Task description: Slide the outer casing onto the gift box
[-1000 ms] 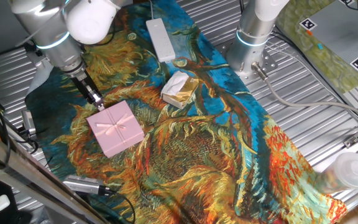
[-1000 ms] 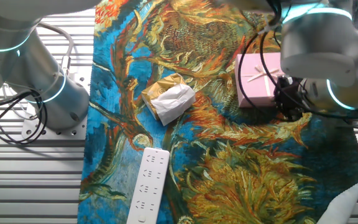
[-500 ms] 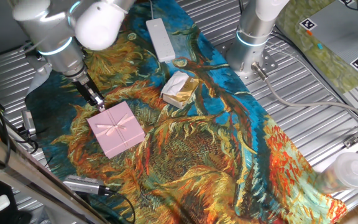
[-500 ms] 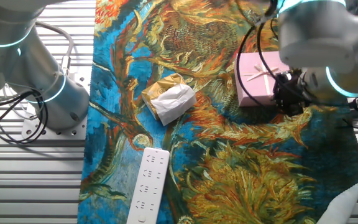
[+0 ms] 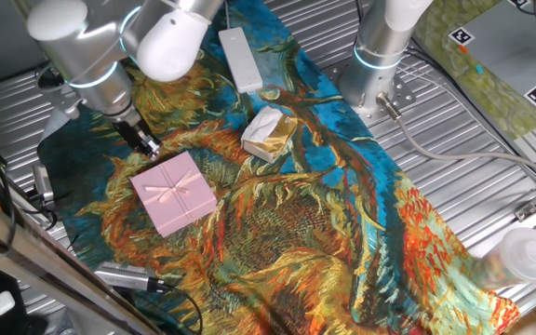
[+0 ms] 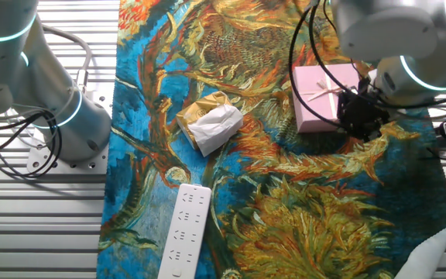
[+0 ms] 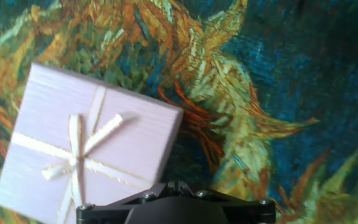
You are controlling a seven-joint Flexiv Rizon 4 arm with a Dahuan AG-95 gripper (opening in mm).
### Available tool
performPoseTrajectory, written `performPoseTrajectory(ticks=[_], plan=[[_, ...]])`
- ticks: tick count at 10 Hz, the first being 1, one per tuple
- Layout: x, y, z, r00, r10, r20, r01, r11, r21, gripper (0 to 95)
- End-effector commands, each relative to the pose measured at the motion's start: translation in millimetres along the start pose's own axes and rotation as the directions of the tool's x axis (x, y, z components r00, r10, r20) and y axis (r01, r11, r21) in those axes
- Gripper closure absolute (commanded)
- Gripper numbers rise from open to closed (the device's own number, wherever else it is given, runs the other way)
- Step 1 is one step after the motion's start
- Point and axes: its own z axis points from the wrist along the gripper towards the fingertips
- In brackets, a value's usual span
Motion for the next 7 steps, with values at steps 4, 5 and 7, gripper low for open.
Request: performPoseTrajectory(ticks=[4,5,7], plan=[[3.3,9.6,-9.1,1.0,0.018,-0.016,-0.018,1.0,0.003,95.0],[3.5,10.1,-9.4,0.998,0.037,-0.05,-0.036,0.999,0.023,95.0],[3.5,10.1,-9.4,0.996,0.059,-0.069,-0.054,0.996,0.067,95.0]])
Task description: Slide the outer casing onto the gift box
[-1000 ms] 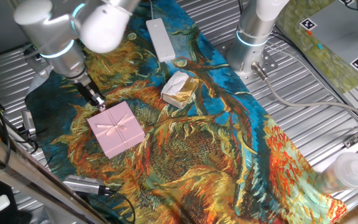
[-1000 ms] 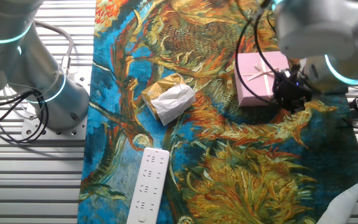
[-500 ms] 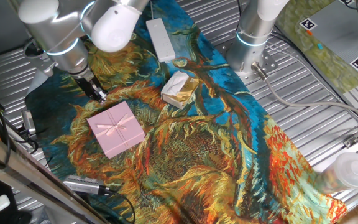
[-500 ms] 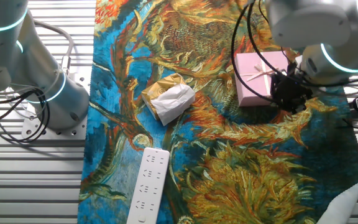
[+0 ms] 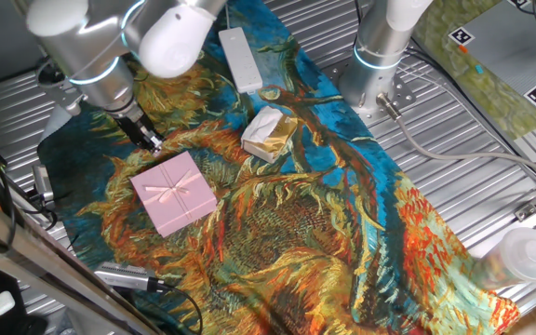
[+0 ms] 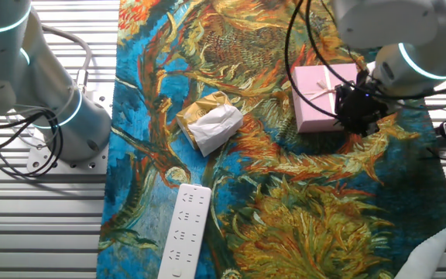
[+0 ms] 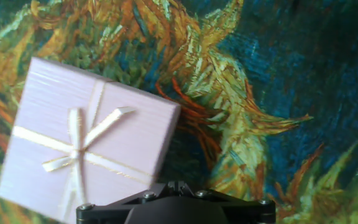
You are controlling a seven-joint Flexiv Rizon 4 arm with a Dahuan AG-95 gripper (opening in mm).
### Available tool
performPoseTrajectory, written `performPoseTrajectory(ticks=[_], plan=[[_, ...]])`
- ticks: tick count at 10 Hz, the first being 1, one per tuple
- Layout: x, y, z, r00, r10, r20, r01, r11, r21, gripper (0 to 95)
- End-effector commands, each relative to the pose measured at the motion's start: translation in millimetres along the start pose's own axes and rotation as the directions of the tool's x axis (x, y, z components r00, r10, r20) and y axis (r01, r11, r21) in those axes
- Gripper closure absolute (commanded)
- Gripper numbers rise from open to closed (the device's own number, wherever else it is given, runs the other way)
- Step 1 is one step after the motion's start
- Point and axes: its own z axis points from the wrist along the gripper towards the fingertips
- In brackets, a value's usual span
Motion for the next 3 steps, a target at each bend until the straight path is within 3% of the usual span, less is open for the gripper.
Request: performPoseTrajectory(ticks=[1,3], plan=[[1.5,-0.2,0.1,0.999,0.033,-0.01,-0.032,0.998,0.053,95.0],[1.7,-0.1,0.2,0.999,0.037,-0.007,-0.037,0.998,0.051,95.0]])
